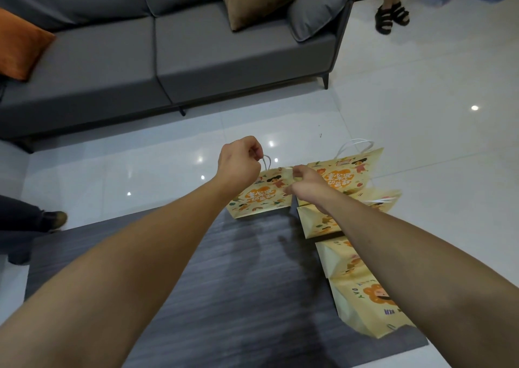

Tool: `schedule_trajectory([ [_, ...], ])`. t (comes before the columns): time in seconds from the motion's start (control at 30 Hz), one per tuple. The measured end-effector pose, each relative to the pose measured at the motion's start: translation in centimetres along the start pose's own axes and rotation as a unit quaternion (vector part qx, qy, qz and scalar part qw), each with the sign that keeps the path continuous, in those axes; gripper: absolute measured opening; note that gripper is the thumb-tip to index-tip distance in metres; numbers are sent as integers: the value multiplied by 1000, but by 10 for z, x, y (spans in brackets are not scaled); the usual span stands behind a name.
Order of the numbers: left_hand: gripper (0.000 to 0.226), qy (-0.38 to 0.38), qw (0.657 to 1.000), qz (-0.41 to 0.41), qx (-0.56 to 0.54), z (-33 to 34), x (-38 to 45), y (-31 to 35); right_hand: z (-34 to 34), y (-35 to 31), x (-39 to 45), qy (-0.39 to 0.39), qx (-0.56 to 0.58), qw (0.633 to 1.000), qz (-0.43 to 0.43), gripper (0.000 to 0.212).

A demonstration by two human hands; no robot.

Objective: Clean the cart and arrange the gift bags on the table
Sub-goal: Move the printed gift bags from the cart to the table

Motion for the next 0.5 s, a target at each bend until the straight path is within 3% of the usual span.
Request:
schedule_trajectory([
  [0.5, 40, 2, 1000, 14, 28, 17, -4, 10, -15, 12, -13, 25, 38, 999, 3, 70],
])
Point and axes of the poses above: each hand's wrist, its own x-axis towards the middle knuckle, its own z-axis out of the palm, y = z × x, the point moved 8 cm from there along x, towards the middle knuckle, and after that the axes turned 1 degree about x, right-handed, at the moved point
